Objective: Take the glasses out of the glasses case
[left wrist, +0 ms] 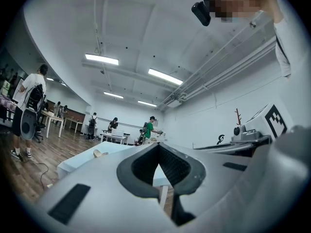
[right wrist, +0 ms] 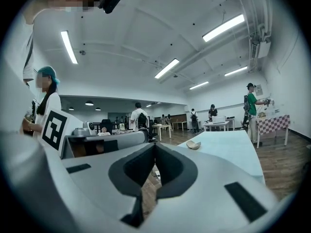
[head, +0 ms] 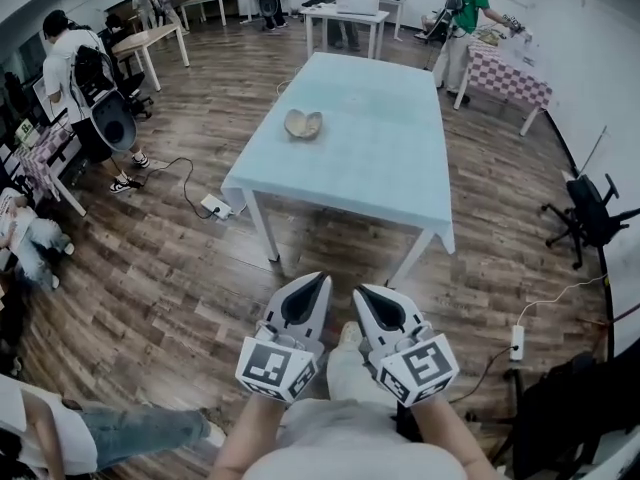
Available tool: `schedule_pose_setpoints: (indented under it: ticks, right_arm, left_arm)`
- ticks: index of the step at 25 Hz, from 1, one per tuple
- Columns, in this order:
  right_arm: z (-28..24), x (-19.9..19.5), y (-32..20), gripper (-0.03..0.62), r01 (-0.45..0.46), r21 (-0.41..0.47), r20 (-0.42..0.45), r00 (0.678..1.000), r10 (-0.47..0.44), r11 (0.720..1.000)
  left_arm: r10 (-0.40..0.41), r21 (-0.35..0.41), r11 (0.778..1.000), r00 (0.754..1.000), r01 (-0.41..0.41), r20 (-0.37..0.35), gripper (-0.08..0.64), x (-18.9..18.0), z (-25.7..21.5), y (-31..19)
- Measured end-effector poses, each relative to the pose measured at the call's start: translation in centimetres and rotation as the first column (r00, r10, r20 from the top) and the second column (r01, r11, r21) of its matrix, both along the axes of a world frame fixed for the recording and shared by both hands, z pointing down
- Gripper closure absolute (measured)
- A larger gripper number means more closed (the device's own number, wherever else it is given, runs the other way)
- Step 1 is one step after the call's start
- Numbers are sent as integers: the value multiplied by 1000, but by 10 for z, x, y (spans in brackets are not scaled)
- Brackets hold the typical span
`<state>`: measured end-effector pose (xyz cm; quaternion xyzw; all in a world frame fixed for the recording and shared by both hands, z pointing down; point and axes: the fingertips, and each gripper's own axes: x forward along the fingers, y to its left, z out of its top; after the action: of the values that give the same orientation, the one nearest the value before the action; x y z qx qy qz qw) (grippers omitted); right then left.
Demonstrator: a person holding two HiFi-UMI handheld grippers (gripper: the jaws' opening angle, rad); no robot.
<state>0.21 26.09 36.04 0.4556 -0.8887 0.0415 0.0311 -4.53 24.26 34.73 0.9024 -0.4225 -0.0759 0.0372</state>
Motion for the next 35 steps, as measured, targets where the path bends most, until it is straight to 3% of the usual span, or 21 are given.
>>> schedule_pose_setpoints:
  ticks: [18,35]
  right_arm:
    - [11,13,-107,584,35,-29,10,999,-35,999]
    - [7,43,-243,584,102,-53,35,994,-100,993]
  left_arm:
    - [-69,-32,997,998,69,-9,552,4,10,-104]
    - [-120,-45,992,993,120,9,551,37,6,-237]
